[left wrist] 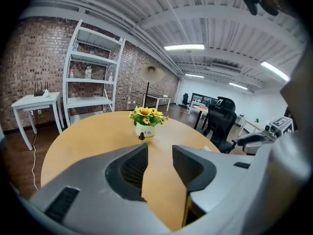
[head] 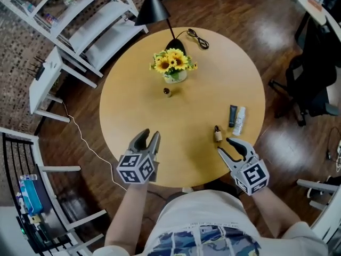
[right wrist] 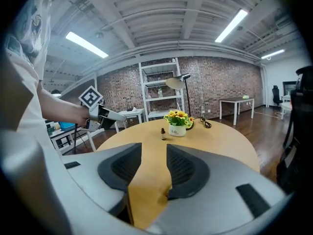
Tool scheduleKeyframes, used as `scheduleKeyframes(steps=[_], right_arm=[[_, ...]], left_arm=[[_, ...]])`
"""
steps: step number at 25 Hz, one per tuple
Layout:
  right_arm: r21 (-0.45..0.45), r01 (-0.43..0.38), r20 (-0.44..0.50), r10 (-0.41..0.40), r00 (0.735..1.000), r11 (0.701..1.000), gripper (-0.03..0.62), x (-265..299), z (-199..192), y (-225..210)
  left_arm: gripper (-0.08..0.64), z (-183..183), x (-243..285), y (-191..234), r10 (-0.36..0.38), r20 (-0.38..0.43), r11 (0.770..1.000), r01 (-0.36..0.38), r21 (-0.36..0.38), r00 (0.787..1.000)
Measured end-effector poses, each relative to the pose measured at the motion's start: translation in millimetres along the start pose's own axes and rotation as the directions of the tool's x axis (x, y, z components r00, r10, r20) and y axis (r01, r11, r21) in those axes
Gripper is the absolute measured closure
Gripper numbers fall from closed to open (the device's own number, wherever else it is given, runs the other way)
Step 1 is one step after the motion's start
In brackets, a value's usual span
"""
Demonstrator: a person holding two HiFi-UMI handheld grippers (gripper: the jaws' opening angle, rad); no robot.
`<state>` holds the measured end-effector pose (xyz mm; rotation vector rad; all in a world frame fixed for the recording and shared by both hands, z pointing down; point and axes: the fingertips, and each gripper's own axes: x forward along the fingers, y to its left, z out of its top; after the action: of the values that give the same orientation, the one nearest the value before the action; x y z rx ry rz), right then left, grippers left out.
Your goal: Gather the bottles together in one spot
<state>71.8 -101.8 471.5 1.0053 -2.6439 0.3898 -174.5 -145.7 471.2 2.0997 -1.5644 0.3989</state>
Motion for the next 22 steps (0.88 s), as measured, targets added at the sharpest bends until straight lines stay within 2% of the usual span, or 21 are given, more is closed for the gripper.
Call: scheduleKeyframes(steps=[3,7,10,14,18,22], right_arm=[[-0.012,0.038,0.009,-0.038,0.999,0.999,0.416,-14.0,5.2,31.3],[-0.007,0.085,0.0,-0.085,0.996,0.996,0.416,-37.5,5.4,73.4],[-0.021,0.124,-0.015,-0.124,0.992,0.992,0.416,-55.5,-1.6,104.2],[-0.02,0.164,-0.045,-0.165,0.985,0.986,0.416,-78.7,-17.3,146.3],[-0.029,0.185,-0.093,-0.187,0.978,0.982,0.416,-95.6,-40.8,173.1],[-0.038,0.183,-0.132,-0.186,0.974,0.982,0.416,-103.1,-53.8,197.3]], left_arm=[[0.397,-10.8,-53.7,-7.1,-0.025,0.009,1.0,0.025,-0.003,1.0],[0.397,-31.4,-117.9,-15.3,-0.06,0.019,0.997,0.059,0.044,0.998],[0.397,-52.7,-162.5,-16.9,-0.087,0.043,0.995,0.085,0.051,0.995],[0.397,-97.2,-209.3,-17.5,-0.138,0.052,0.99,0.138,0.008,0.989],[0.397,-142.7,-228.4,-15.7,-0.138,-0.005,0.99,0.138,-0.041,0.99],[0.399,-163.8,-243.9,-17.3,-0.148,-0.055,0.986,0.143,-0.084,0.987]])
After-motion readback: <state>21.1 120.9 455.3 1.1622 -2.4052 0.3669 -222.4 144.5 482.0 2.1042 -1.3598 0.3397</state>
